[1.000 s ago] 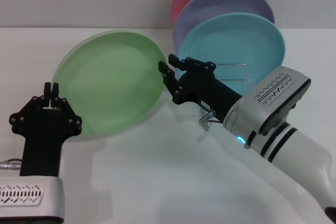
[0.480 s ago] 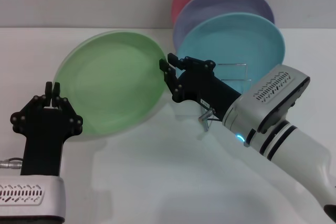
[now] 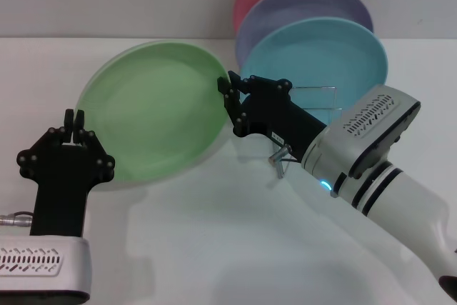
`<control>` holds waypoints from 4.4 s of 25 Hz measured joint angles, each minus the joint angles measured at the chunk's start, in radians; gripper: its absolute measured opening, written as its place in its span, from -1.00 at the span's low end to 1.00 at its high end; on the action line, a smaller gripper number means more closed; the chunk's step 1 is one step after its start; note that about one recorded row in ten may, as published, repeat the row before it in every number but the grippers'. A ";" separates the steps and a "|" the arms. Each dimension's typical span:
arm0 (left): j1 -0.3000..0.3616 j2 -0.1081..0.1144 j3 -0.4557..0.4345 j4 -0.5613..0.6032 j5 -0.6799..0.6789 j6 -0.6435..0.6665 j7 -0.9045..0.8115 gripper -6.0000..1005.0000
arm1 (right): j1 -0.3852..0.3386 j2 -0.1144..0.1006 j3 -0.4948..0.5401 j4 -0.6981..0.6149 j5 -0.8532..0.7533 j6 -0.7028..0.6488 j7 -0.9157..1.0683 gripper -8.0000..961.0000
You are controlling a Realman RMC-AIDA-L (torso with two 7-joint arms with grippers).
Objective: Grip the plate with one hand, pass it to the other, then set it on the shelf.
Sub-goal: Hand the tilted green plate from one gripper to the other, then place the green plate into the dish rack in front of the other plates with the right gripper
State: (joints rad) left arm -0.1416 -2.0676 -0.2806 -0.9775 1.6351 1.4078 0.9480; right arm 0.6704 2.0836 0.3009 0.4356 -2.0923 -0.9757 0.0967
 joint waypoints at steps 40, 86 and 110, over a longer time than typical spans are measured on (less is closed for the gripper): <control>-0.007 0.004 -0.008 0.004 0.000 -0.017 -0.005 -0.92 | 0.011 0.003 0.015 -0.001 0.000 0.025 -0.008 -0.87; 0.048 0.017 -0.033 0.358 0.294 0.414 -0.605 0.19 | -0.015 0.003 0.056 0.008 -0.005 -0.101 -0.027 -0.95; -0.012 0.008 -0.109 0.560 0.299 0.338 -0.891 0.29 | -0.403 -0.003 0.151 0.060 -0.017 -0.558 -0.206 -0.92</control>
State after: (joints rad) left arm -0.1535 -2.0600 -0.3892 -0.4171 1.9346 1.7460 0.0567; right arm 0.2671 2.0806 0.4524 0.4959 -2.1090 -1.5337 -0.1092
